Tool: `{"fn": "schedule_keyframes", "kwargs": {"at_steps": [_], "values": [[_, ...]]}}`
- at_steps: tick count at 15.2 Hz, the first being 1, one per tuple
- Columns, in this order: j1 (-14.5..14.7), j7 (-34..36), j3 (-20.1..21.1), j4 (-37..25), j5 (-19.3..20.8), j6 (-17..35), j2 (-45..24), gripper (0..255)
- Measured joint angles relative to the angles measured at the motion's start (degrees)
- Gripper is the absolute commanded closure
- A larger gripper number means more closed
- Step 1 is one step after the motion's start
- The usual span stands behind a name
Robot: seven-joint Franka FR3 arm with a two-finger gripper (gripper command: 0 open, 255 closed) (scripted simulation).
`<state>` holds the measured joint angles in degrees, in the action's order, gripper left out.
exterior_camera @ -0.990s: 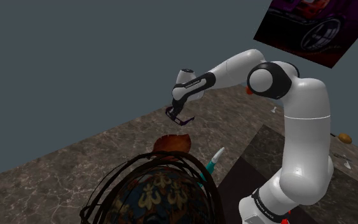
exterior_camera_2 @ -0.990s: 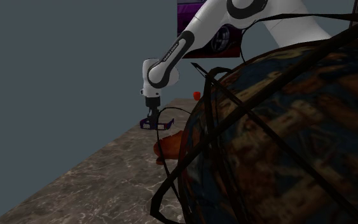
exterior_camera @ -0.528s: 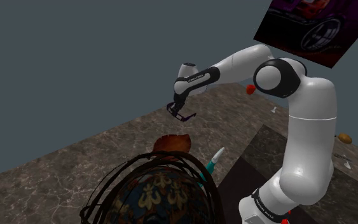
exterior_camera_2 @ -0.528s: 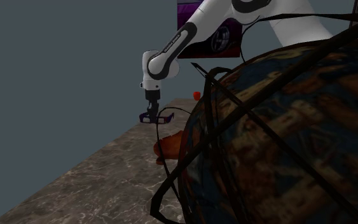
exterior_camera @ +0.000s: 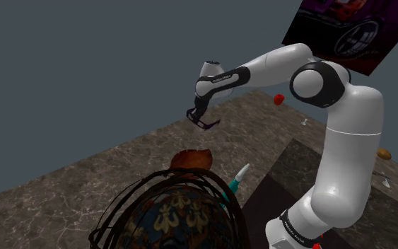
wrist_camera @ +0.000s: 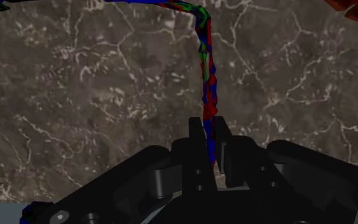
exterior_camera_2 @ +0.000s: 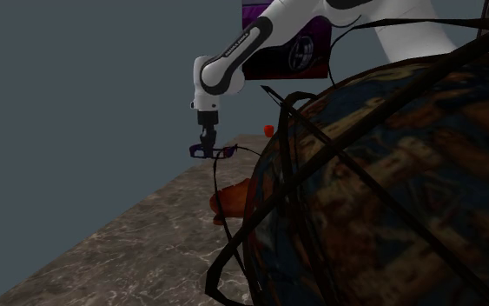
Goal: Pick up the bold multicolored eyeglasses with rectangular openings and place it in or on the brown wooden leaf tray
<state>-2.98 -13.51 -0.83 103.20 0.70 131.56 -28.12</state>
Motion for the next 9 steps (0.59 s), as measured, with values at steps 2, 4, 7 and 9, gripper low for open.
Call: {"fn": "schedule_keyframes", "kwargs": {"at_steps": [2,4,7,9], "values": [[-0.1,-0.1,0.0,-0.1,0.0,-1.1,1.0,255],[0.2,0.3,0.0,0.9,0.1,-1.3,2.2,255],[2.0,2.8,0.6,5.6,0.4,0.5,5.1,255],[3.5,4.9,1.1,9.8,0.7,1.8,7.9,255]]}}
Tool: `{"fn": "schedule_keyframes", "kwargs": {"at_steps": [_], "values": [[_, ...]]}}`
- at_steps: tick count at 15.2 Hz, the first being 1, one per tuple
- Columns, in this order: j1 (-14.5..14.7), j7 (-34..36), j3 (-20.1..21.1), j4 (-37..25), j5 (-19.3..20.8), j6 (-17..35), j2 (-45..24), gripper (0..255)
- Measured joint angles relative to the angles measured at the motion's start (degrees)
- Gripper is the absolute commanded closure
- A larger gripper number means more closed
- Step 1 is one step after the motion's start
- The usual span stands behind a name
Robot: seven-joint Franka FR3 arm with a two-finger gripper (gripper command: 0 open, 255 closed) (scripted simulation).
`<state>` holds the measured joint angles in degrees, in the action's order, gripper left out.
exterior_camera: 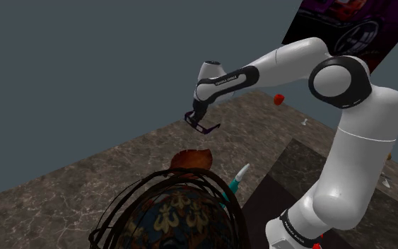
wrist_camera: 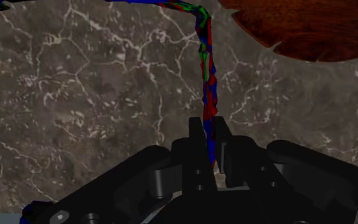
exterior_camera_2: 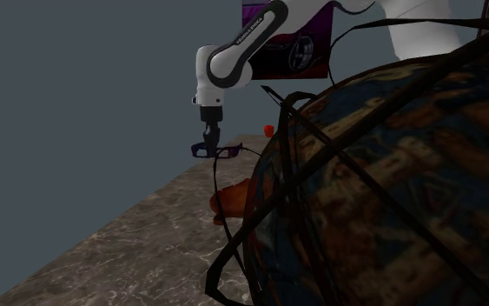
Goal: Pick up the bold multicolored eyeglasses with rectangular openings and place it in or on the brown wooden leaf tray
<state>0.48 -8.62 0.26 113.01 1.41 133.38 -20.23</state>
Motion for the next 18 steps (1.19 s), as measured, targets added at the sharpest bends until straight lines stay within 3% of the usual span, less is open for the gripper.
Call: {"fn": "schedule_keyframes", "kwargs": {"at_steps": [9,18], "values": [[6.5,10.6,3.3,13.9,1.0,4.3,9.4,255],[13.0,22.1,8.3,22.6,1.0,6.2,16.0,255]]}}
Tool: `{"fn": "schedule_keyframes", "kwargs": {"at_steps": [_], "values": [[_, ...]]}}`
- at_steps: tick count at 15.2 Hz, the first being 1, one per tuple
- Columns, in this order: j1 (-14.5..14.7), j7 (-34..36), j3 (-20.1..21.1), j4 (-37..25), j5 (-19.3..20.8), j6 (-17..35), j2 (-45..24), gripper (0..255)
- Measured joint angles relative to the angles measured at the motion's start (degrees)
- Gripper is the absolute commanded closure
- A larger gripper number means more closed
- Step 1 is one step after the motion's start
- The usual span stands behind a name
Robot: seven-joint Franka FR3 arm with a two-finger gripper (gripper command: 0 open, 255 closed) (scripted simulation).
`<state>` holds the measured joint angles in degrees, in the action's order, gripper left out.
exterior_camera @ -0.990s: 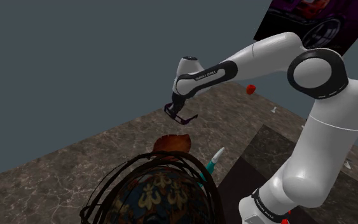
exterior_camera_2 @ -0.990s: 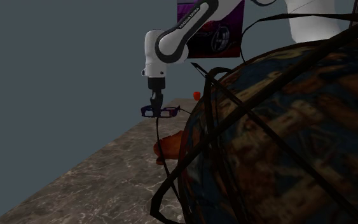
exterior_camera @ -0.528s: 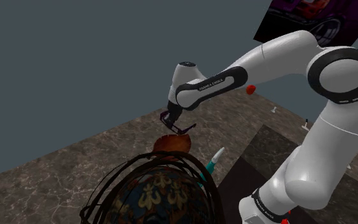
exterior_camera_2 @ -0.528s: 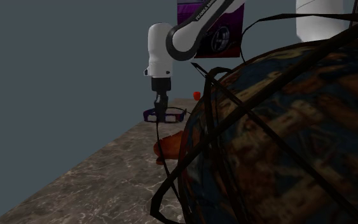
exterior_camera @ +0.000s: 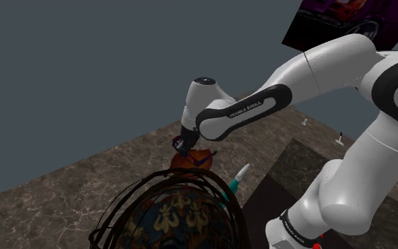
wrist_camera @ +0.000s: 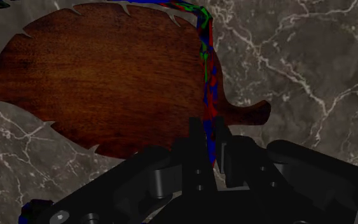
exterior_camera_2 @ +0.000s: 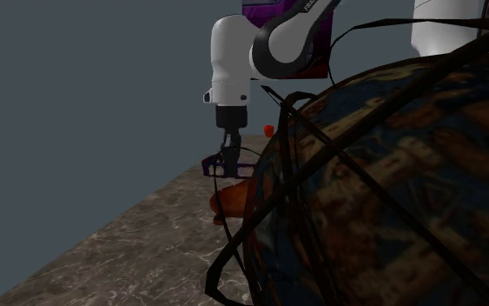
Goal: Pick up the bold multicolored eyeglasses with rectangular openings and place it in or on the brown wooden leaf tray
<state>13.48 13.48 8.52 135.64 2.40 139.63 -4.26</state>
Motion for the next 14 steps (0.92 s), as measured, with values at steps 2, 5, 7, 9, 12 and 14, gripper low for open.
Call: {"fn": "schedule_keyframes", "kwargs": {"at_steps": [2,5,7,9,12,14], "values": [[0.3,0.7,0.2,0.6,0.3,1.4,-0.9,255],[0.3,1.3,0.0,0.7,0.9,3.5,-2.9,255],[0.4,1.6,-0.1,0.8,1.3,5.0,-4.2,255],[0.5,2.0,-0.1,1.1,1.8,6.4,-5.4,255],[0.5,2.3,-0.5,1.1,2.5,8.6,-7.7,255],[0.7,2.7,-0.6,1.1,2.9,9.7,-8.8,255]]}}
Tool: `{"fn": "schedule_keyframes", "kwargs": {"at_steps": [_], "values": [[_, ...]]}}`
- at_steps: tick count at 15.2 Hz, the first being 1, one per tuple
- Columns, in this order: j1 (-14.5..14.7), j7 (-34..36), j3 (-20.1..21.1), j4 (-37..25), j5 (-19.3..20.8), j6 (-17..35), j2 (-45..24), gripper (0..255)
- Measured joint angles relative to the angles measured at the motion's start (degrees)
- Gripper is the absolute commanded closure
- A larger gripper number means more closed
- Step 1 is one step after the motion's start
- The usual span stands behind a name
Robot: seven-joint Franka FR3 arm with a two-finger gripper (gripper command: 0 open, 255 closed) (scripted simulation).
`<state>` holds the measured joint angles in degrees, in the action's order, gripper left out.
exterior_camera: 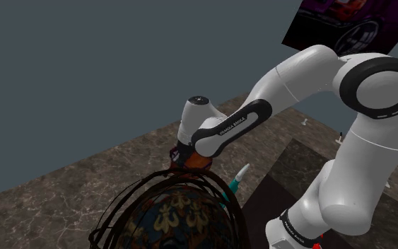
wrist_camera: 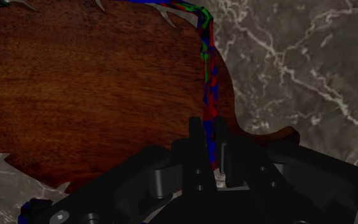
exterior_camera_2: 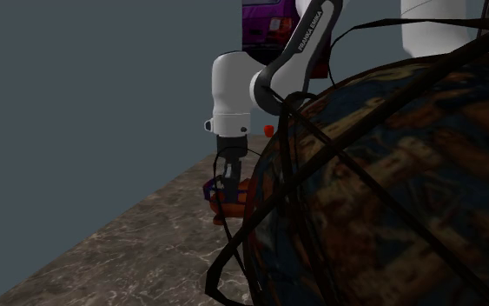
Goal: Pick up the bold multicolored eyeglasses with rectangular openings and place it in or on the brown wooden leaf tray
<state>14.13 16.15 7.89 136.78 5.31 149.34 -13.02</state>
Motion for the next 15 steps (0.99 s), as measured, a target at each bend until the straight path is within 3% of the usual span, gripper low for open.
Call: {"fn": "schedule_keyframes", "kwargs": {"at_steps": [5,6,12,15], "values": [[0.1,0.2,-0.1,0.1,0.2,0.5,-0.4,255],[0.1,0.2,-0.1,0.0,0.2,0.5,-0.4,0],[0.1,0.2,-0.1,0.0,0.2,0.5,-0.5,0],[-0.2,-0.8,0.5,-0.1,-1.1,-3.2,3.2,0]]}}
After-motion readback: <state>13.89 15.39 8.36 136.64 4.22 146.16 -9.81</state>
